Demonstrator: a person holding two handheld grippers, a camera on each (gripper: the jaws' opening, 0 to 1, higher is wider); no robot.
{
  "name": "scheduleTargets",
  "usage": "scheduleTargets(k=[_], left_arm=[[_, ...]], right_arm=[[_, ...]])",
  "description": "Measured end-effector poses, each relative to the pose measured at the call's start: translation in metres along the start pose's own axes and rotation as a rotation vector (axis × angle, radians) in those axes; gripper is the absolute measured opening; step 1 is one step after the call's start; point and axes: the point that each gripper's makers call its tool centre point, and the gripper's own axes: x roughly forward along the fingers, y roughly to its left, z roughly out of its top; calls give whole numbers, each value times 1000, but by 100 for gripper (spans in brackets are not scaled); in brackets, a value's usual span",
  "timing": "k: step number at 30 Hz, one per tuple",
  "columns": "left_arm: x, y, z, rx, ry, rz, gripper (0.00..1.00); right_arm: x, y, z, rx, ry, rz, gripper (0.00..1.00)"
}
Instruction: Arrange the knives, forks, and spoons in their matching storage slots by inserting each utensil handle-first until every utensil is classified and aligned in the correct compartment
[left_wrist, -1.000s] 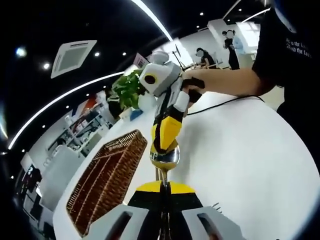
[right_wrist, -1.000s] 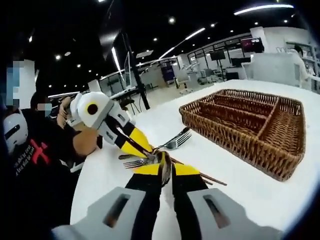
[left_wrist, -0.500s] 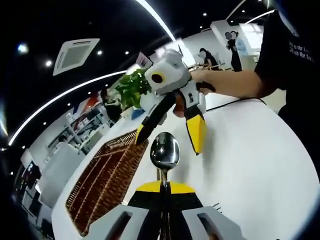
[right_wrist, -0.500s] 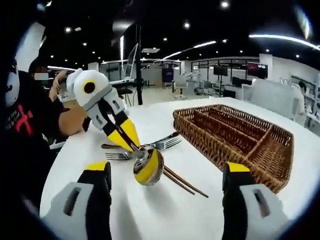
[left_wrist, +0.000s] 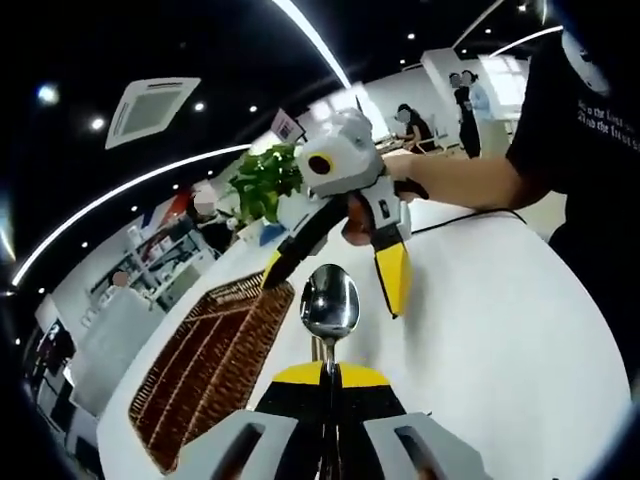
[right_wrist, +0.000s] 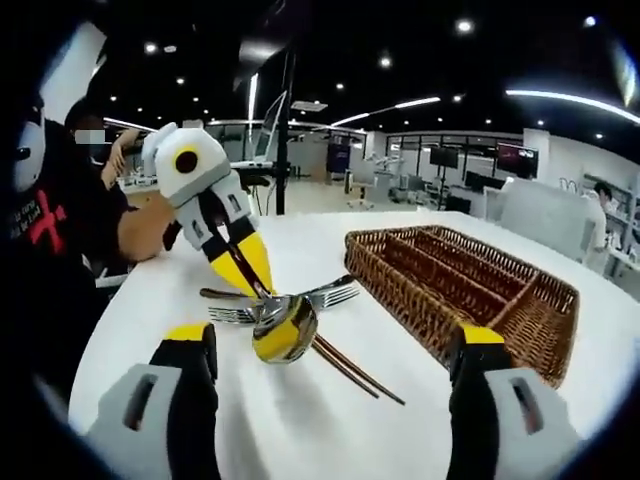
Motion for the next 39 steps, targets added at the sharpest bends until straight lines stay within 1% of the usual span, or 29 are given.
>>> scheduleTargets(k=[3,7,10,12,19,21,23,25,26,28,33,35,39], left_arm=[[-4,6,4,14,9,-20,0],[-10,10,20,29,13,-68,0],[-16,17,30,33,15,-88,1],[-19,22,35,32,25,-94,1],[-22,38,44,93,75,-62,1],[-26,44,52,100,85,-56,1],[-30,50,60,112,86,-43,1],[-34,53,63,128,97,-41,1],[-37,52,66,147,102,-49,1],[-39,51,70,150,100,-59,1],[-37,52,72,142,111,-58,1],[-36,52,74,148,117,-57,1],[-38,55,79,161,124,-55,1]], right_arm=[[-2,1,-1,-11,17,3,99],[-6,3,-2,-38,40,-2,99],[-11,-1,4,-35,27,-16,99],[-16,-4,8,-32,6,-26,99],[-26,-11,16,-29,-19,-52,99],[-28,-14,18,-27,-25,-60,99],[-31,-18,18,-27,-9,-84,99],[-35,-18,19,-38,-2,-89,99],[-36,-18,20,-41,-4,-92,99],[-39,-19,24,-47,-13,-97,99],[-48,-24,34,-39,-49,-127,99],[-53,-30,40,-36,-80,-160,99],[-61,-34,45,-15,-113,-173,99]])
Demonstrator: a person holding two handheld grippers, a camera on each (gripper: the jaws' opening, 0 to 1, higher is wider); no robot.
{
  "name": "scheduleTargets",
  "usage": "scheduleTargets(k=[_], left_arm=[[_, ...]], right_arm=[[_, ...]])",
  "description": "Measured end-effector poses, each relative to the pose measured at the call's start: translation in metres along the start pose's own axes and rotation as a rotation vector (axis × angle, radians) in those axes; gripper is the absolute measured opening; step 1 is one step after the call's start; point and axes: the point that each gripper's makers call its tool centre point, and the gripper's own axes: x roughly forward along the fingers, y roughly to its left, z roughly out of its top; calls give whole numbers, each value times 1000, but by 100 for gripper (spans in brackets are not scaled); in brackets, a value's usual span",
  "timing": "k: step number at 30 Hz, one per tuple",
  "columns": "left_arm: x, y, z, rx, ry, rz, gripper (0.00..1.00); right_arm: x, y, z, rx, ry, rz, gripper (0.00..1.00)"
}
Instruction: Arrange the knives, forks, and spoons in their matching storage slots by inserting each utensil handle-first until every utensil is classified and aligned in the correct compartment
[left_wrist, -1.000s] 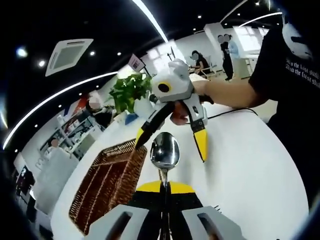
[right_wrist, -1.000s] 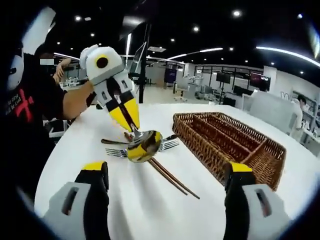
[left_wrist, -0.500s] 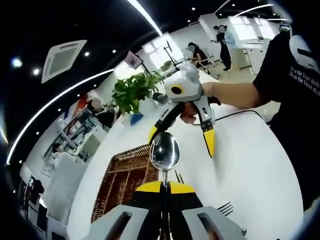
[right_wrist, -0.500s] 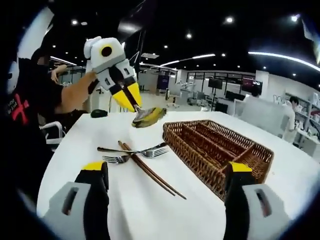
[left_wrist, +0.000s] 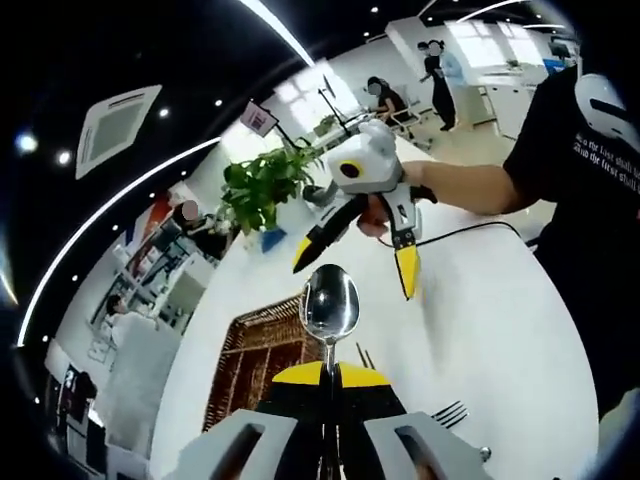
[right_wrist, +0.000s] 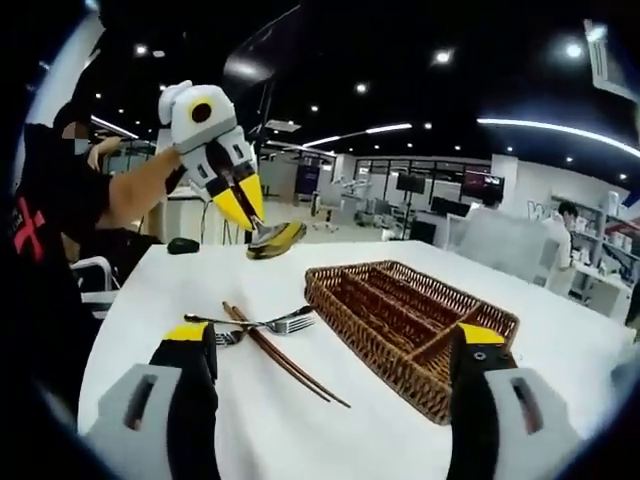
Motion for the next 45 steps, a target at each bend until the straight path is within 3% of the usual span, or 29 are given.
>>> scheduleTargets(k=[2,4,7,14,23,36,45], left_arm=[[-1,3,1,6,6,4,1],[-2,5,0,8,12,8,1],[-1,10,-5,4,20,22,1],[-2,13,-9,4,27,27,1],[-3,15,-9,27,28,17,1],[21,26,-34,27,39,21,1],[35,46,-50,31,51,19,1]], right_arm=[[-1,-4,0,15,5,-15,99],[-3,-17,-6,108,41,-79,99],[-5,-31,-14,120,69,-148,99],[-11,-38,-10,127,46,-178,99],[-9,-35,-11,112,62,-178,99],[-6,-31,-15,114,77,-159,99],[-3,-27,-10,116,48,-138,99]])
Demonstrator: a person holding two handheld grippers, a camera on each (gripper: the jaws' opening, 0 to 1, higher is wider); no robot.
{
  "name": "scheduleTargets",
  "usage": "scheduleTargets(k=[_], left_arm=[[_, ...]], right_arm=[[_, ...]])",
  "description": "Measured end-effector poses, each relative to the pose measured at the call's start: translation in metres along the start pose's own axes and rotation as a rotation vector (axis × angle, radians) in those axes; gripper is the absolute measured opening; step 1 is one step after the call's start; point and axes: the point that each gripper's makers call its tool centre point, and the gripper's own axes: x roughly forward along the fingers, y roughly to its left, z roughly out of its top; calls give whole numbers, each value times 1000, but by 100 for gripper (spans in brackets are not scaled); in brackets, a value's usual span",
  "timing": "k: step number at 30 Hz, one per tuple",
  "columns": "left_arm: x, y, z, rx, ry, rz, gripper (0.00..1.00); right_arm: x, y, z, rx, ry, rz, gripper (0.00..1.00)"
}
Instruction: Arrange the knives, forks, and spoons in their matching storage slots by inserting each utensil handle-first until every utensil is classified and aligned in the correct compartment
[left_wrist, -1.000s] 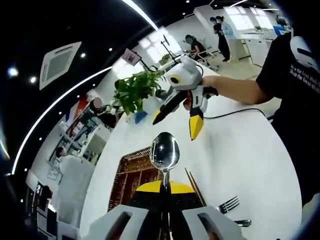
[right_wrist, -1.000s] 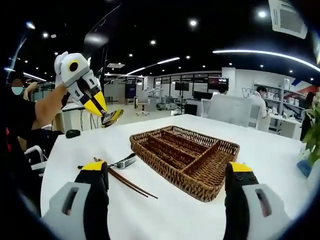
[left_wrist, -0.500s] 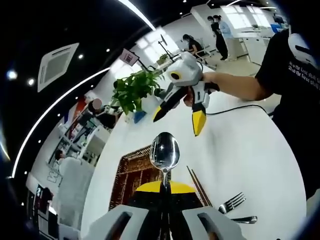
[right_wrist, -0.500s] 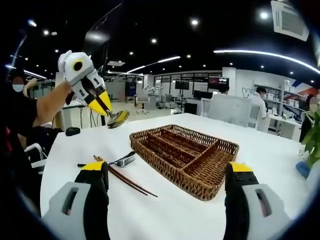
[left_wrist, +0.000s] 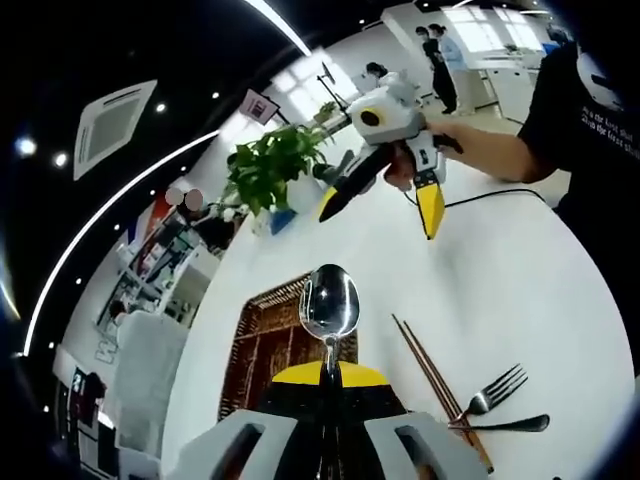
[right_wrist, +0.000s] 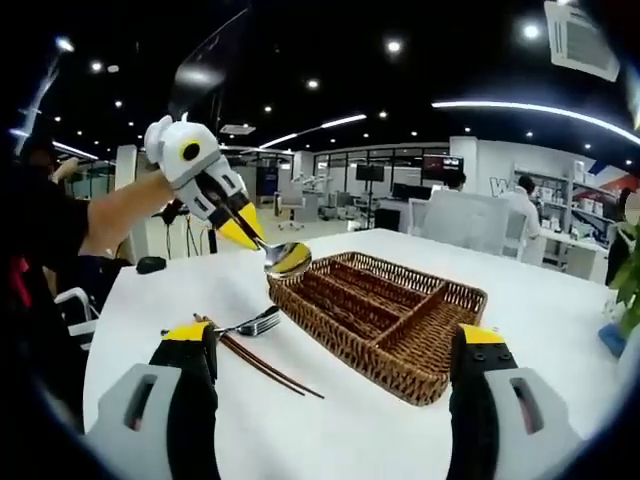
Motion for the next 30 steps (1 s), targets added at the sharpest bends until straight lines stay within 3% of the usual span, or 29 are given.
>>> scheduleTargets(k=[3,9,30], left_arm=[[6,10,-8,1,7,6,1],[23,24,-25,14,14,6,1],[60,68,-58,-2,8,-7,0]], right_arm=[[2,-1,-6,-20,26,-6,99],[3,0,-3,-26,10,-6,99],[8,2,-3,-29,-4,10,99]])
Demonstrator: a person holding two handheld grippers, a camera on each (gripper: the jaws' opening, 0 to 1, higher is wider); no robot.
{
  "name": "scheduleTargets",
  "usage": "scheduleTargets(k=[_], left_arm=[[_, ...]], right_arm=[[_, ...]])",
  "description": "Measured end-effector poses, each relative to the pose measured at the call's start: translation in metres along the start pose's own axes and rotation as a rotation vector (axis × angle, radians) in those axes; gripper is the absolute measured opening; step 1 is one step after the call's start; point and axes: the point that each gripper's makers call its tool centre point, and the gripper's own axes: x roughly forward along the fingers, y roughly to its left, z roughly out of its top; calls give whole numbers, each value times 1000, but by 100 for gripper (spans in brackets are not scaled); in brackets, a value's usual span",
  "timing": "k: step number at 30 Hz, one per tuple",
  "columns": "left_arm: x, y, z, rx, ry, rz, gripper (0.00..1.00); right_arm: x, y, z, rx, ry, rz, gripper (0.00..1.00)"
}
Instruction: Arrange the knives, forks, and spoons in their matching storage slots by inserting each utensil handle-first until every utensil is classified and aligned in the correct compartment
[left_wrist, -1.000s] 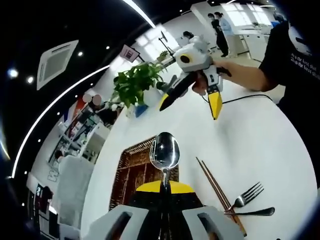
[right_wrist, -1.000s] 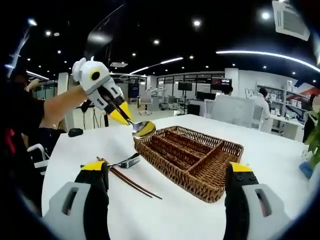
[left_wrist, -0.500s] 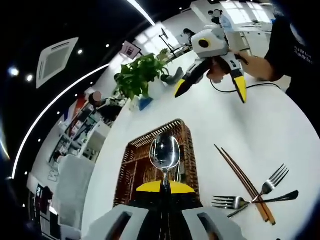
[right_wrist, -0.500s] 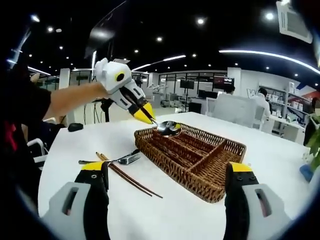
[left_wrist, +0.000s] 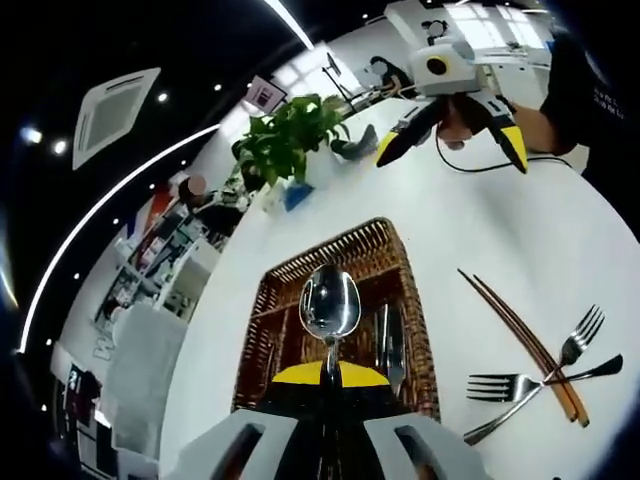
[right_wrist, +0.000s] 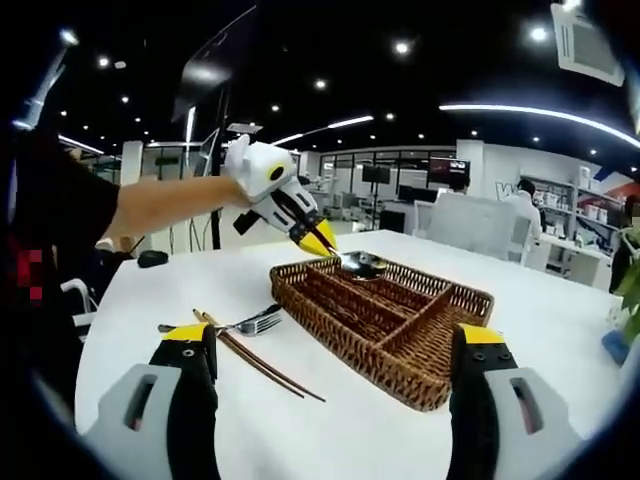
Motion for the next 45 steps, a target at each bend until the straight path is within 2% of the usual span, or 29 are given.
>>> scheduleTargets(k=[3,12,16,22,30,34,40,45], left_arm=[[3,4,-2,3,0,-5,0],[15,37,-4,4,0,1,0],[17,48,-1,3,-20,-10,0],[23,73,-4,3,-11,4,0],[38,101,-23,0,27,22,0],[49,107,-31,24,64,16,0],[64,114,-30,3,45,9,0],[72,116,-32,16,58,4,0]], right_arm=[[1,2,0,0,1,6,99],[3,0,0,7,-3,4,99],[2,0,2,9,-12,2,99],[2,1,5,8,-23,4,99],[2,1,1,12,-20,4,99],[2,-1,-2,13,-13,-4,99],[4,-2,-7,10,2,-4,99],[6,-3,-9,13,7,-5,99]])
